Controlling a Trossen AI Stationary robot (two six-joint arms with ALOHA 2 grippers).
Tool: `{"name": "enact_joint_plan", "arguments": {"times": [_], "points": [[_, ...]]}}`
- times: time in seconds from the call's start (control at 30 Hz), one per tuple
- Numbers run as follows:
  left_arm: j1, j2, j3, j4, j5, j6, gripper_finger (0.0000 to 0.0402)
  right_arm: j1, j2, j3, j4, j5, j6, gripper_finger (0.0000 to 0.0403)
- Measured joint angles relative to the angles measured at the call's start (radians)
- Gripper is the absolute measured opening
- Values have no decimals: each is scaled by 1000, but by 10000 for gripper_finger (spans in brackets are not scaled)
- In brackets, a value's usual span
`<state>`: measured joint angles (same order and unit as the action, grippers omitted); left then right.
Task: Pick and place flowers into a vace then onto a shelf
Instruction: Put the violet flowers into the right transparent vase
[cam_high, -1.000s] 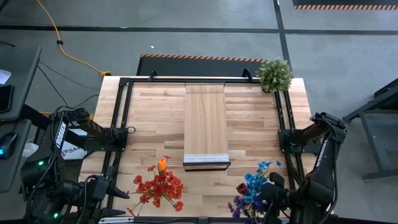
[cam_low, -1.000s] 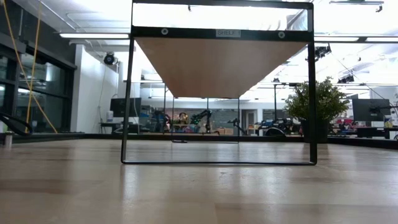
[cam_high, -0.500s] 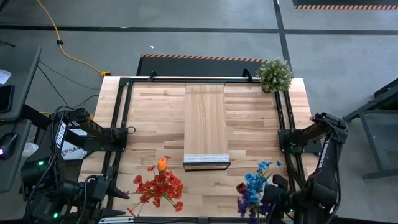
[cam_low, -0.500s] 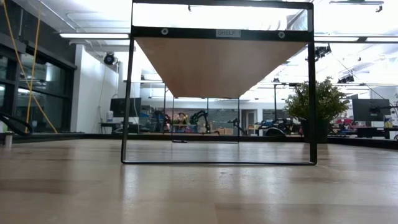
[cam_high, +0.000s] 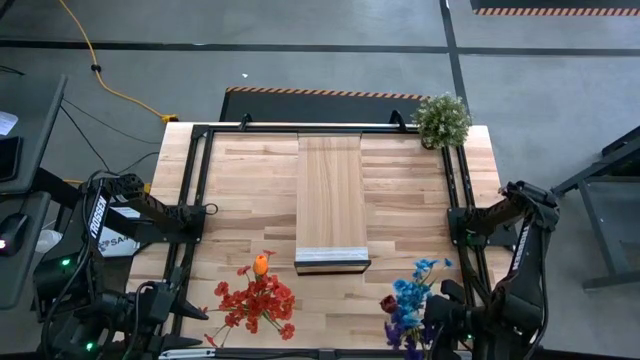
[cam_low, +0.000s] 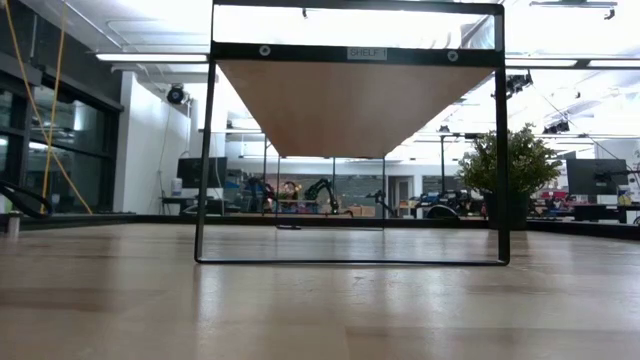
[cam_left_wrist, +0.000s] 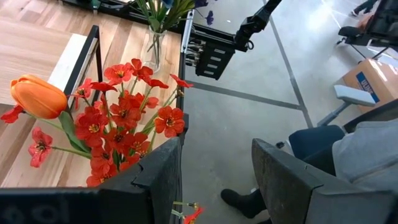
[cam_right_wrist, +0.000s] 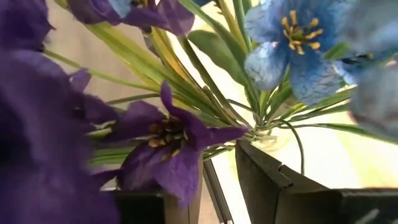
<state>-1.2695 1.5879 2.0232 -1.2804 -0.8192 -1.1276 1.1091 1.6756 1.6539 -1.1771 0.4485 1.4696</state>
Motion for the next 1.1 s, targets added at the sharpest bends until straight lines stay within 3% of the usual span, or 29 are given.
{"name": "enact_joint_plan", "arguments": {"times": [1.1], "points": [[0,0,0,0,0,0,232,5,-139,0,-89,-116,79,83]]}}
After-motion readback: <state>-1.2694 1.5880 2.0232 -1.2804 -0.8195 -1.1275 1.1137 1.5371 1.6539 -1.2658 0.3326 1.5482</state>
